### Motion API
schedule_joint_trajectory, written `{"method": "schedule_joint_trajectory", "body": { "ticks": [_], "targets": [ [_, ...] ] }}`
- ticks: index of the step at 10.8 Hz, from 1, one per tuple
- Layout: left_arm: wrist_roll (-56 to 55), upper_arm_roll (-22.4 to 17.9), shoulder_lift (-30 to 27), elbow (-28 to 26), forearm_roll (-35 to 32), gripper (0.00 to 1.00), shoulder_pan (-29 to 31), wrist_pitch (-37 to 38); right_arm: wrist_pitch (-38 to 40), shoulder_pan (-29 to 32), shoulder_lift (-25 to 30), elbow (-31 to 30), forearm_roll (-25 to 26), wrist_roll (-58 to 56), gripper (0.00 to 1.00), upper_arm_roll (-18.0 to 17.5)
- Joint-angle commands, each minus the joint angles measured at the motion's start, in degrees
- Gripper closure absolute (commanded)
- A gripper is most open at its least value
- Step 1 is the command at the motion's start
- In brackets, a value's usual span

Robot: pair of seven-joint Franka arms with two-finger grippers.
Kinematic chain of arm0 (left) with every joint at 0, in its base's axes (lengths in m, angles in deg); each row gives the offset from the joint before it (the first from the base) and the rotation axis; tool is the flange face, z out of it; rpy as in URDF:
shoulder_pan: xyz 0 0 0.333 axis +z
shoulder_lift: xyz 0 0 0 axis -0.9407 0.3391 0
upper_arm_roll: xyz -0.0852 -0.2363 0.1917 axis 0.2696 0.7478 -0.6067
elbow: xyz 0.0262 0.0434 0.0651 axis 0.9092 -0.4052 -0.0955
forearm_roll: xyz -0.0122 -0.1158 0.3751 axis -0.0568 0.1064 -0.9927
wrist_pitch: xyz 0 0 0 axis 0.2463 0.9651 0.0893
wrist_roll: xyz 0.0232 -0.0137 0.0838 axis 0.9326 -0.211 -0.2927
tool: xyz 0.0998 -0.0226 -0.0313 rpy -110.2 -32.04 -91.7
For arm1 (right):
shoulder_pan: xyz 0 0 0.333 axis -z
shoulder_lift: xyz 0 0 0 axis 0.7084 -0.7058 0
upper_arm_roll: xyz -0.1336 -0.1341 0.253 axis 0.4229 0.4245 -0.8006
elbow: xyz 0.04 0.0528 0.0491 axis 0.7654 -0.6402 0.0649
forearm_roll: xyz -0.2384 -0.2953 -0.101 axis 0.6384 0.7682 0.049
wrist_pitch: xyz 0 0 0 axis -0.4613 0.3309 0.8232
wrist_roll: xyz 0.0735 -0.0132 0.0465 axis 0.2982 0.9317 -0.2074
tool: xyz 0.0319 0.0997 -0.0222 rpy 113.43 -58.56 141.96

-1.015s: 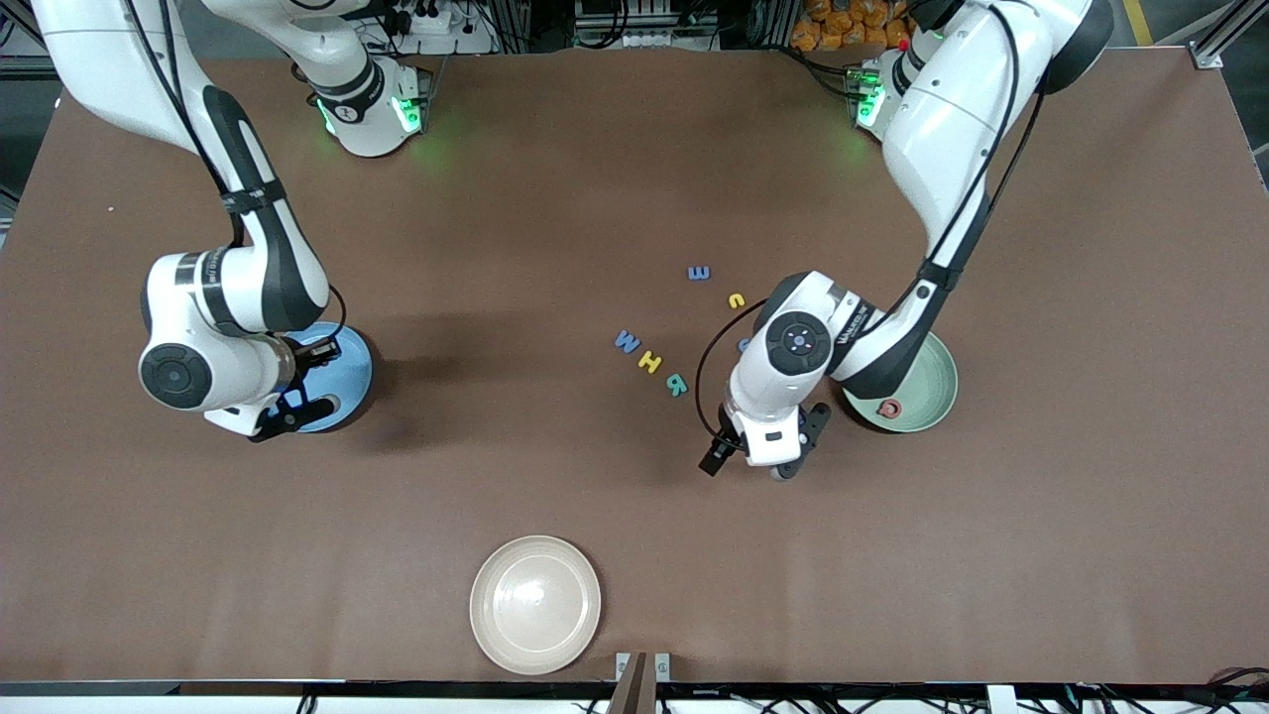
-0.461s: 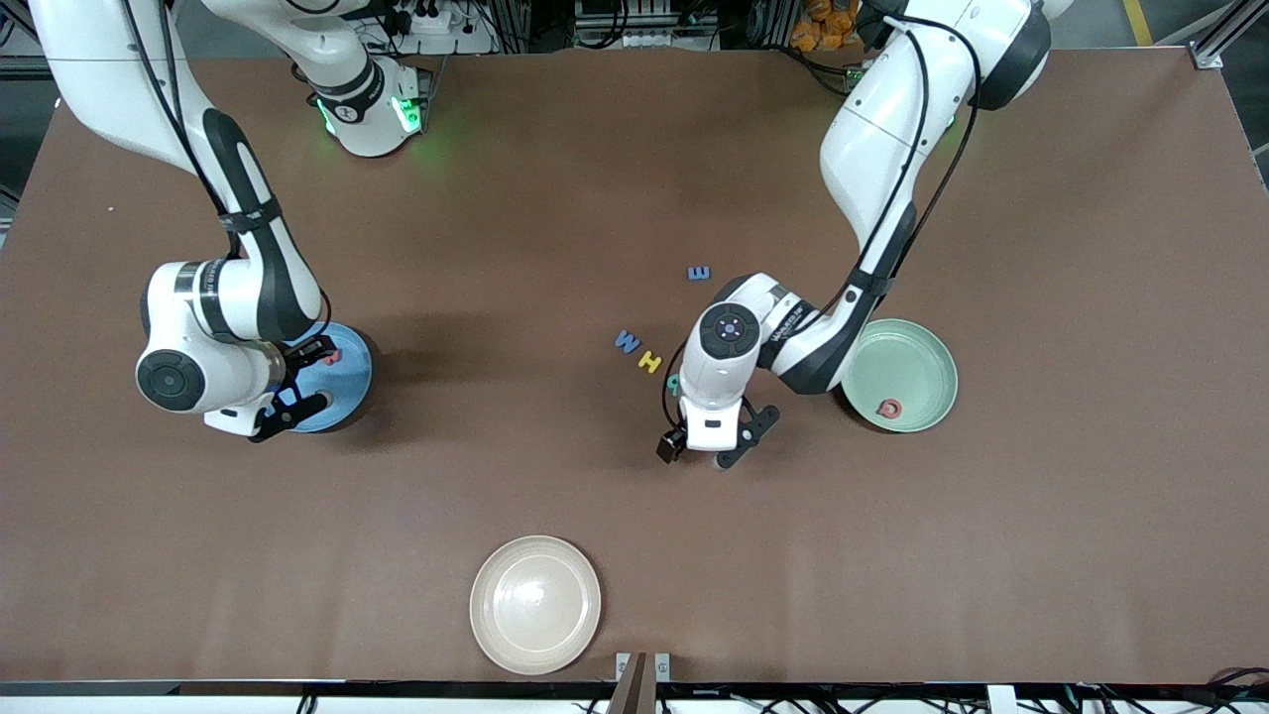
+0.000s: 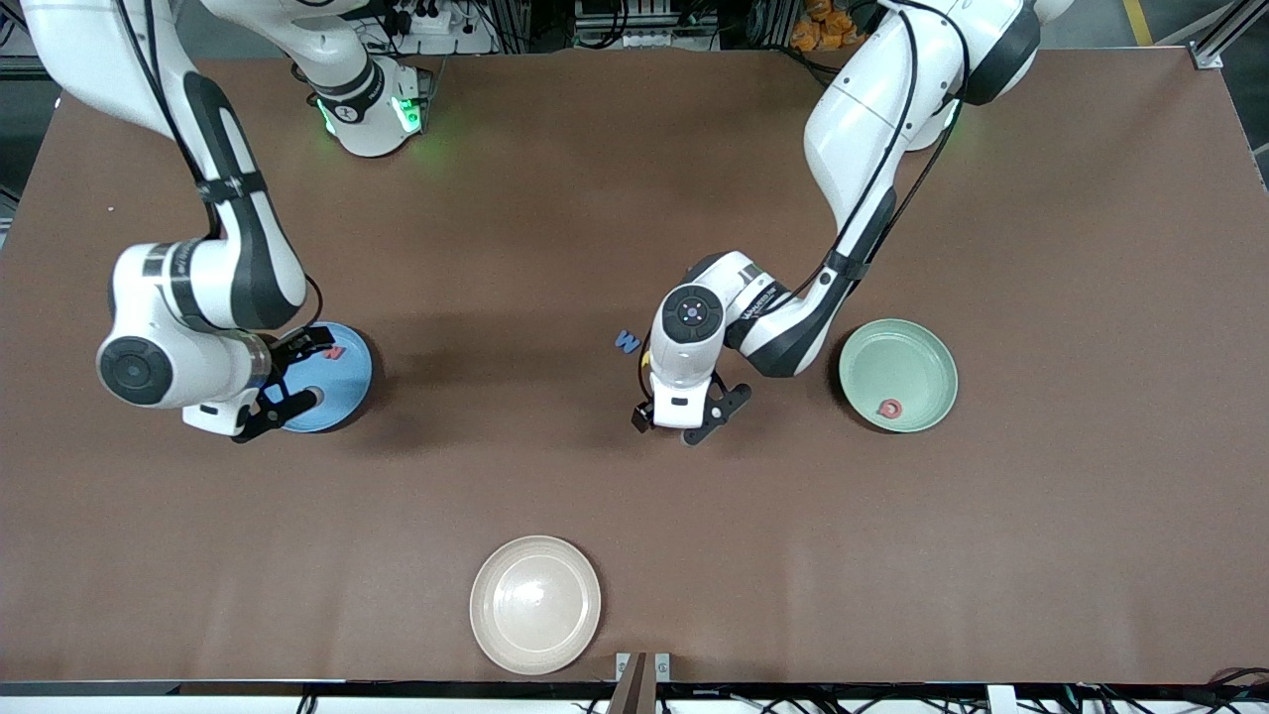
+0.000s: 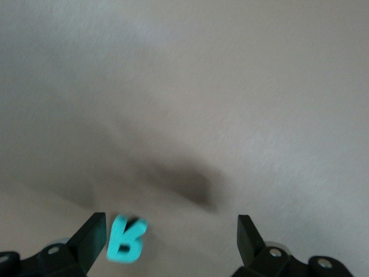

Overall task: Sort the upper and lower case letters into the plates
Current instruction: 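Drop the M on the blue plate while the left gripper reaches the R, then grasp the cyan R with the left gripper and carry it over the green plate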

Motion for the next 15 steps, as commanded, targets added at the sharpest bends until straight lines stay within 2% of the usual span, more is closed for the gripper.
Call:
{"method": "schedule_joint_trajectory", "body": {
  "ticks": [1,6,9,10,12,13,14,15],
  "targets": [
    [4.38,1.94,-1.13,-0.94,2.21,0.00,1.54,5.87,3.80,-1.29,2.98,3.06,-1.39,3.86,0.00,0.31],
    [5.35,2.12,-0.17,-1.30,2.48,0.00,1.28,6.87,5.73,-3.84,11.15,3.42,-1.65,11.17,0.00,-0.04],
    [5.45,1.77,0.19,-1.47,2.21,0.00,1.19,6.78,6.44,-2.53,17.47,3.95,-1.65,12.39,0.00,-0.22],
    [5.45,1.77,0.36,-1.47,2.21,0.12,1.19,6.69,6.61,-1.13,18.97,3.86,-1.65,13.62,0.00,-0.22],
    [5.45,1.68,0.89,-1.47,2.21,0.13,1.19,6.34,8.80,-0.07,21.43,3.51,-1.65,13.90,0.00,-1.09],
    [5.53,1.68,1.15,-1.38,2.21,0.23,1.19,6.25,8.64,0.89,21.80,2.81,-1.65,13.90,0.00,-1.80],
    [5.45,1.68,1.16,-1.38,2.30,0.40,1.19,6.25,8.29,0.82,21.62,2.89,-1.65,13.99,0.00,-1.98],
    [5.45,1.68,1.07,-1.30,2.30,0.44,1.19,6.25,8.20,0.90,21.54,2.81,-1.65,14.68,0.00,-2.24]
  ]
}}
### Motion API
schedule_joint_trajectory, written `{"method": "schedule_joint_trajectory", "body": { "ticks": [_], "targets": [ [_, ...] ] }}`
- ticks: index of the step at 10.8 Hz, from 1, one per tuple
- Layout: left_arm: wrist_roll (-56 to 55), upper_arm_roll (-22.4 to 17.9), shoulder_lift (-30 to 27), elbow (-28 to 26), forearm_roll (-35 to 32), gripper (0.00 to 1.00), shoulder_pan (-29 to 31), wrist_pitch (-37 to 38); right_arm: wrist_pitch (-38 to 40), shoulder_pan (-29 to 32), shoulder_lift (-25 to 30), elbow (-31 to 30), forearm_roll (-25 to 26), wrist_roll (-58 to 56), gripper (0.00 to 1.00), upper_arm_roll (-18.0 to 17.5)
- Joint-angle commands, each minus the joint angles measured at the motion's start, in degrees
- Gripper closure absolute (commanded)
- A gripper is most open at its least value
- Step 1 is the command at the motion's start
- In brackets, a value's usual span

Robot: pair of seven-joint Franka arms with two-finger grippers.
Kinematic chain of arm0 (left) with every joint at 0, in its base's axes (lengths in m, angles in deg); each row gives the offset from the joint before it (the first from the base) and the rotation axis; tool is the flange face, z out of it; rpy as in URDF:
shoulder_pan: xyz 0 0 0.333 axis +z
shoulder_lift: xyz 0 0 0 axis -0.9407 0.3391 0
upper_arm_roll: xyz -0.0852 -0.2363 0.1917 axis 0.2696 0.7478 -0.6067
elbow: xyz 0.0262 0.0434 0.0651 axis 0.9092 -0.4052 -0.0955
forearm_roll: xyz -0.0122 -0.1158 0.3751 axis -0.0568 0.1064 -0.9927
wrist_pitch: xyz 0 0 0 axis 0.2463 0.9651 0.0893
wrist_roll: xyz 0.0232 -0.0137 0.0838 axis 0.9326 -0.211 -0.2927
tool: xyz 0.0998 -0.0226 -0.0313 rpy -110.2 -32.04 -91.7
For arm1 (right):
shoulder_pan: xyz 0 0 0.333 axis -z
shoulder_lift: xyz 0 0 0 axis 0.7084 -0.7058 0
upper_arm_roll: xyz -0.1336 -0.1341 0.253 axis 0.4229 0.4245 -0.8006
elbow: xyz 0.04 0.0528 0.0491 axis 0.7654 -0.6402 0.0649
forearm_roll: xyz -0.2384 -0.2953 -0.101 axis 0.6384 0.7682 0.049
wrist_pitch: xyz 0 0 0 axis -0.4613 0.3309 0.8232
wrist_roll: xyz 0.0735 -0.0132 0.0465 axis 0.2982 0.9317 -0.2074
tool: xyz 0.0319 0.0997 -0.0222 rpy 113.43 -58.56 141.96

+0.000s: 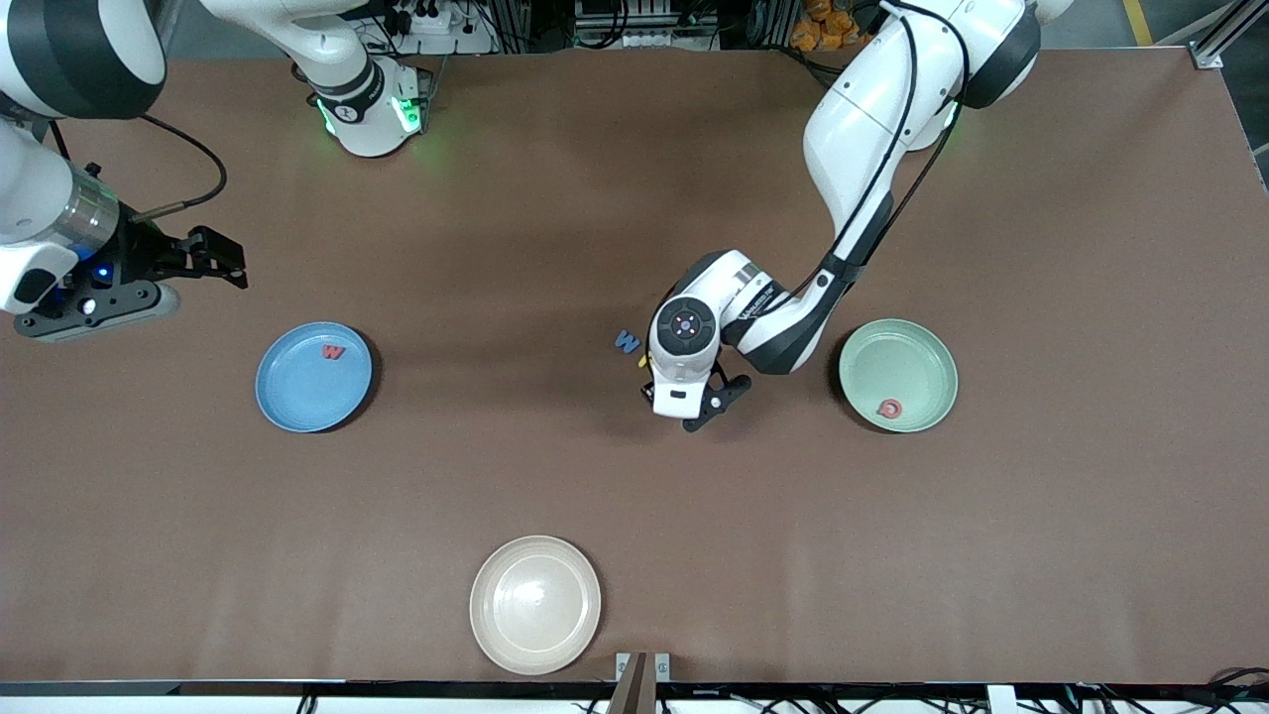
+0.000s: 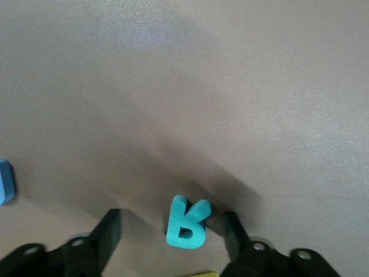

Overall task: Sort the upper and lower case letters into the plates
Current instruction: 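Grasp the cyan R with the left gripper and carry it over the green plate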

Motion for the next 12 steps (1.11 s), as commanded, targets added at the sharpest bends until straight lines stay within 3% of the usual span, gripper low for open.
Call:
{"method": "schedule_joint_trajectory", "body": {
  "ticks": [1,4,8,12],
  "targets": [
    [1.33,-0.08,0.39,0.05,1.18,0.51,0.16,0.28,-0.48,1.48,0.76,-1.46,-0.99,1.81,0.00,-2.18],
    [1.33,-0.08,0.12,0.05,1.01,0.60,0.16,0.28,-0.04,4.20,0.58,-1.28,-0.99,1.81,0.00,-6.04],
    [1.24,-0.17,-0.58,0.23,0.92,0.93,0.51,0.28,-0.21,9.39,0.32,-1.20,-1.08,2.59,0.00,-12.10],
    [4.13,0.01,-3.39,0.23,1.10,0.99,5.50,2.38,-0.57,9.22,0.41,-1.02,-1.08,16.98,0.00,-18.86]
  ]
}}
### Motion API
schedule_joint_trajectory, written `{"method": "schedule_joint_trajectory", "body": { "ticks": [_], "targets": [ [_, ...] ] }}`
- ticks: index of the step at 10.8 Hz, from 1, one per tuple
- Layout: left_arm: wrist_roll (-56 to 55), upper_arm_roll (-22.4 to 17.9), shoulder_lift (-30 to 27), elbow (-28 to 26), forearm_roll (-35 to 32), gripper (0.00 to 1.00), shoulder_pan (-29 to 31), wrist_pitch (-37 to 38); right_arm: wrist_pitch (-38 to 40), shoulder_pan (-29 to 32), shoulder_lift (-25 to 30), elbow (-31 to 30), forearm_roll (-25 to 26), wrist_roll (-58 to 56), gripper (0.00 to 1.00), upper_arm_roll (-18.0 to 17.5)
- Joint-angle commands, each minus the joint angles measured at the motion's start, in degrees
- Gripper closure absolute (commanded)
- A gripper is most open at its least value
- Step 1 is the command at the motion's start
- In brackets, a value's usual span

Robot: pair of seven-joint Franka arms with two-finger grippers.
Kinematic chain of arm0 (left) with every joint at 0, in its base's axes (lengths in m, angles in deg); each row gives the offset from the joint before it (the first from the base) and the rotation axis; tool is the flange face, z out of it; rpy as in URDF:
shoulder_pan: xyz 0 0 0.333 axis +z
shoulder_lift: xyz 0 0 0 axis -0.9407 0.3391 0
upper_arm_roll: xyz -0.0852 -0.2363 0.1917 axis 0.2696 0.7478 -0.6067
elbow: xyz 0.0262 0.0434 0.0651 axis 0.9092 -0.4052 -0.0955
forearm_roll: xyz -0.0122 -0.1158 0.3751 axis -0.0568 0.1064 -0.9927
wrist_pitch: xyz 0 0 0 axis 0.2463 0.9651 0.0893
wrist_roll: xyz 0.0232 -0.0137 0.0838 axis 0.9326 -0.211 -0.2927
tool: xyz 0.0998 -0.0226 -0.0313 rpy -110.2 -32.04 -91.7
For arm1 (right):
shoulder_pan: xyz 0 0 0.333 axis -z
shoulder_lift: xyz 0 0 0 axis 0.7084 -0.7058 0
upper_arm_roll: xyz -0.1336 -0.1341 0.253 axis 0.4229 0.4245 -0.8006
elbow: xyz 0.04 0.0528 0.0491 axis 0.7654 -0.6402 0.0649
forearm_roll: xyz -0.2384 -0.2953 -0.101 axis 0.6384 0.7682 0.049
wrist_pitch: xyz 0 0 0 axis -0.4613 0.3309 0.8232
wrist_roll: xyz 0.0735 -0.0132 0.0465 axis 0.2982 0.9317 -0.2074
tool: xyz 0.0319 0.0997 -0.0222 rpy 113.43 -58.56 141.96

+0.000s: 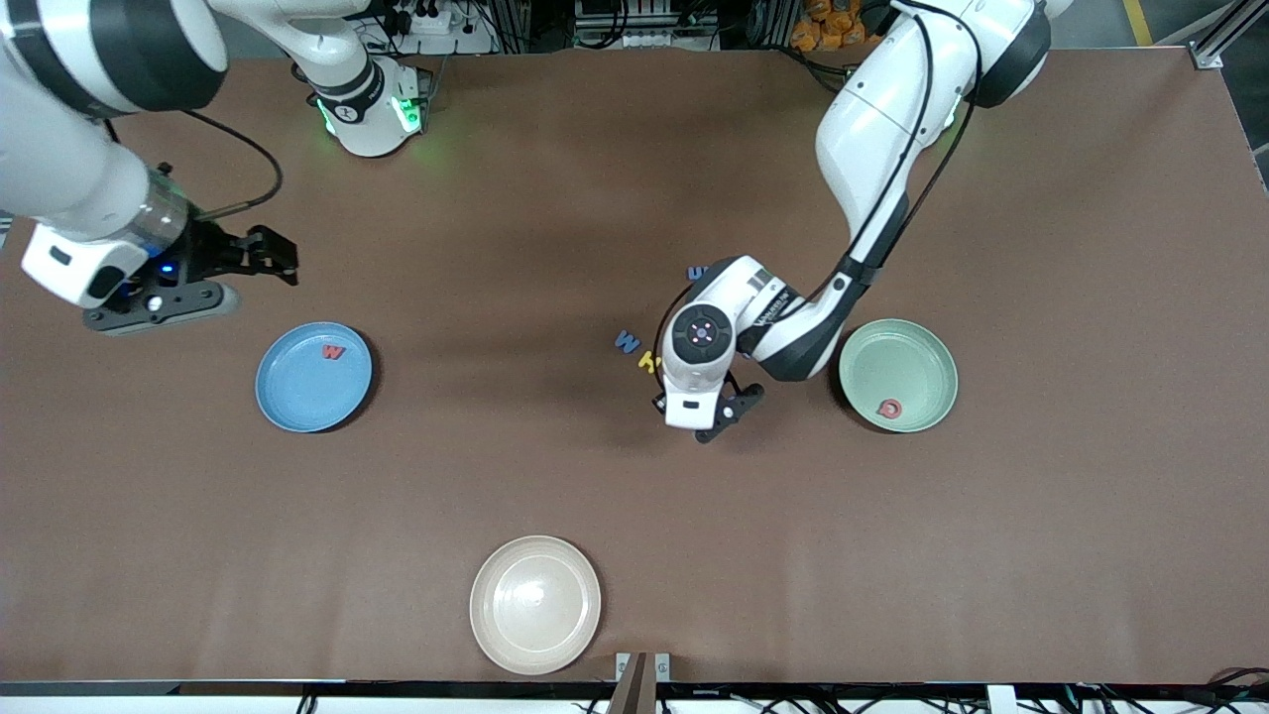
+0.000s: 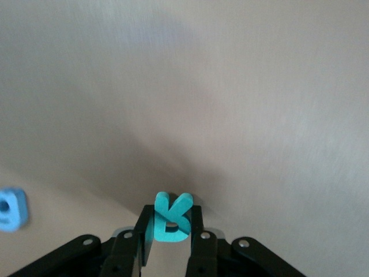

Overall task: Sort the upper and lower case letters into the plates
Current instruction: 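Grasp the cyan R with the left gripper and carry it over the green plate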

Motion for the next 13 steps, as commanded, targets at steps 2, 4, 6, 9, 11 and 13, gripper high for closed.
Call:
{"method": "schedule_joint_trajectory", "body": {
  "ticks": [2,4,6,9,11,13],
  "targets": [
    [8.07,0.67,-5.12,-0.76,1.62,0.99,6.20,6.25,-0.45,0.52,0.49,-0.24,-0.89,13.61,0.00,-7.99],
    [15.10,0.68,-8.98,-0.94,2.15,0.99,9.97,11.96,-3.16,-1.06,-0.47,-0.59,-0.89,26.51,0.00,-14.49],
    [22.40,0.76,-13.72,-4.08,2.41,0.98,16.20,16.28,-5.18,-3.86,-3.63,-0.85,-0.80,33.58,0.00,-19.60],
    [29.88,0.76,-21.72,-16.53,4.08,0.97,23.78,12.29,-15.87,-14.04,-12.57,-0.85,0.42,43.34,0.00,-21.29],
    [33.56,1.02,-27.96,-31.71,4.17,0.98,29.13,-1.64,-23.62,-20.20,-19.60,-0.77,4.97,47.39,0.00,-21.29],
    [34.30,2.95,-29.83,-37.49,6.01,0.98,31.26,-5.50,-28.64,-24.25,-25.06,-0.68,9.89,54.67,0.00,-21.03]
  ]
}}
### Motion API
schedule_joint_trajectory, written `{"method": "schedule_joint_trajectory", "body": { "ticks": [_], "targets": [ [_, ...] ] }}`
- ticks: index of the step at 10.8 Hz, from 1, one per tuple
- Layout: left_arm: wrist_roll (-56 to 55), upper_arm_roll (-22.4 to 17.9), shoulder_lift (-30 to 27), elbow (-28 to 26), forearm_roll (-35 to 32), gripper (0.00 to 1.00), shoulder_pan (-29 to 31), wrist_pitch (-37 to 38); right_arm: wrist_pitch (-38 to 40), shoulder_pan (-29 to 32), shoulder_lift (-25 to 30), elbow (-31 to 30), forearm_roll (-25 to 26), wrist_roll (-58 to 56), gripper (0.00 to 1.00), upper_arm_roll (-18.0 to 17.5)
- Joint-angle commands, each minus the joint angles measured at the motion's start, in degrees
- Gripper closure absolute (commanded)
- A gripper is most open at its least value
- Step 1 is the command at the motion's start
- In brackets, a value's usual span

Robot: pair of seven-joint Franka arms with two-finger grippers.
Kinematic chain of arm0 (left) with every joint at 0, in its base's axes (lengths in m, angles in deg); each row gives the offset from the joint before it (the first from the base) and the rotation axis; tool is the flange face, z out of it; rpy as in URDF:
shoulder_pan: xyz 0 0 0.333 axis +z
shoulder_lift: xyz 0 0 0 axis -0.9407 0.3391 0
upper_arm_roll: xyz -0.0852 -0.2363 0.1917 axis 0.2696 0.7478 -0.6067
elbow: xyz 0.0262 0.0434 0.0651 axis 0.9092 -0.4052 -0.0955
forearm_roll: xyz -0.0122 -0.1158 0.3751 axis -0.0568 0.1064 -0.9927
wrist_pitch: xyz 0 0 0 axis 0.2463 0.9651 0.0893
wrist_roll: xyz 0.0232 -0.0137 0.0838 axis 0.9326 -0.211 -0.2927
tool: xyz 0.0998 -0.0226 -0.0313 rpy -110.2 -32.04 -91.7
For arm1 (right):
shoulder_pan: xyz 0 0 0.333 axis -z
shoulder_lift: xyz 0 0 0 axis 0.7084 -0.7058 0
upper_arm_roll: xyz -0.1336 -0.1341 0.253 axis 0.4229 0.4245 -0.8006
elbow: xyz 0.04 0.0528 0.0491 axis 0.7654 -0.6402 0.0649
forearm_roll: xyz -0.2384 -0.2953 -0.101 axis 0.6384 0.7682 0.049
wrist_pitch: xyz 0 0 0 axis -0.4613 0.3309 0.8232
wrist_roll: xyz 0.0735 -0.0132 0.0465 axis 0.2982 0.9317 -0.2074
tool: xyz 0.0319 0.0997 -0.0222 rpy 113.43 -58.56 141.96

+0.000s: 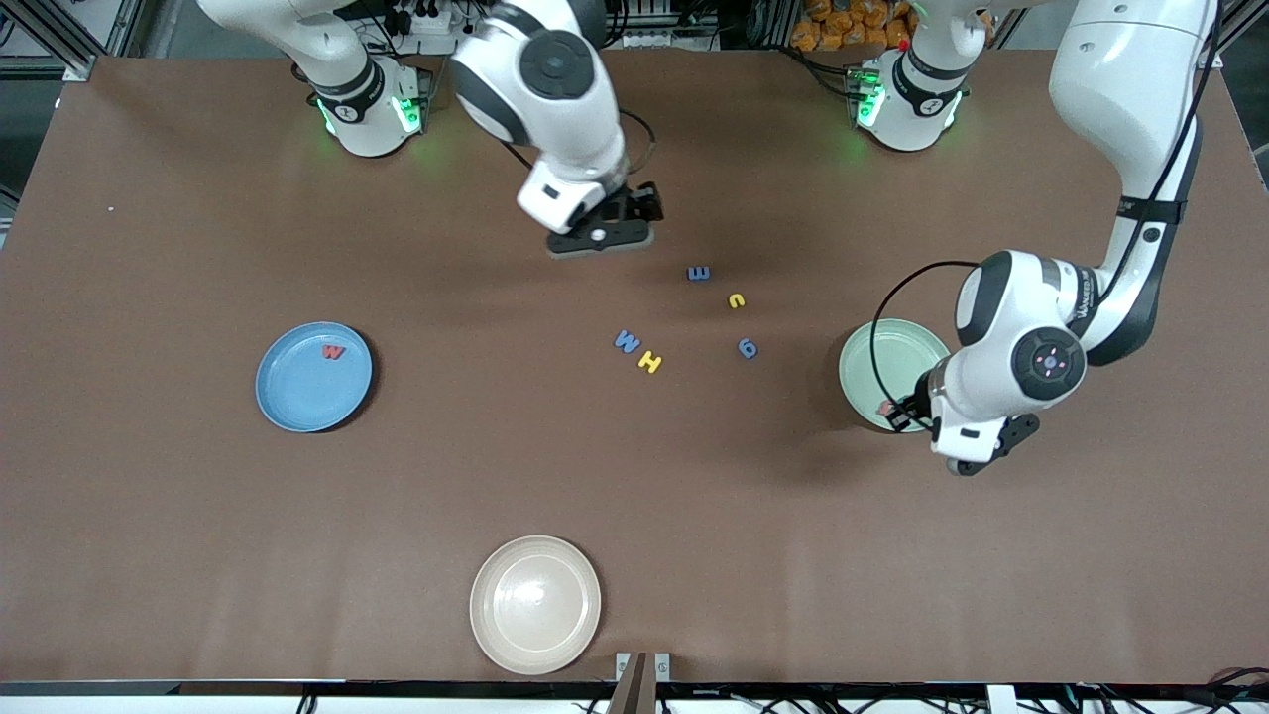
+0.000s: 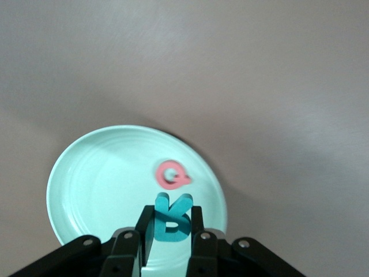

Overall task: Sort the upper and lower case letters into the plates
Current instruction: 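Grasp the cyan R with the left gripper and carry it over the green plate, then release the R on the green plate while the right gripper grasps the m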

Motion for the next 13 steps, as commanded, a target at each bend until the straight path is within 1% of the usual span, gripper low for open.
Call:
{"method": "schedule_joint_trajectory", "body": {
  "ticks": [1,2,3,4,5,7,8,9,10,13],
  "targets": [
    [0.88,1.79,-5.11,-9.01,2.15,0.97,1.46,-3.47,-5.67,-4.13,-7.19,1.87,5.88,9.21,0.00,0.19],
    [0.62,1.79,-5.03,-9.11,2.15,0.77,1.37,-3.65,-8.83,-5.45,-10.44,2.31,8.86,13.35,0.00,0.28],
    [0.62,1.79,-4.94,-9.03,2.15,0.01,1.37,-3.56,-12.17,-6.95,-13.78,3.19,11.94,17.48,0.00,0.46],
    [0.18,1.88,-4.94,-8.85,2.15,0.00,1.28,-3.56,-13.51,-8.96,-16.77,5.28,15.54,21.52,0.00,1.50],
    [0.09,1.88,-4.94,-8.59,2.15,0.00,1.19,-3.56,-13.52,-11.25,-19.59,7.83,17.84,24.78,0.00,2.56],
    [-0.26,1.88,-4.85,-8.32,2.15,0.00,1.10,-3.56,-13.43,-15.20,-24.60,13.80,18.99,30.59,0.01,4.76],
    [-0.26,1.88,-4.85,-8.23,2.15,0.00,1.10,-3.56,-13.35,-17.14,-26.28,15.39,20.92,32.53,0.02,5.81],
    [-0.26,1.88,-4.85,-7.80,2.15,0.00,1.10,-3.56,-13.34,-17.85,-27.69,15.93,23.89,34.46,0.05,6.08],
    [-0.79,1.88,-4.85,-7.36,2.15,0.00,1.10,-3.48,-13.43,-18.03,-28.66,16.29,25.75,35.70,0.06,6.09],
    [-1.14,1.88,-4.76,-4.90,2.15,0.00,1.10,-3.30,-13.34,-18.30,-29.28,16.29,26.29,35.80,0.07,6.09]
  ]
}}
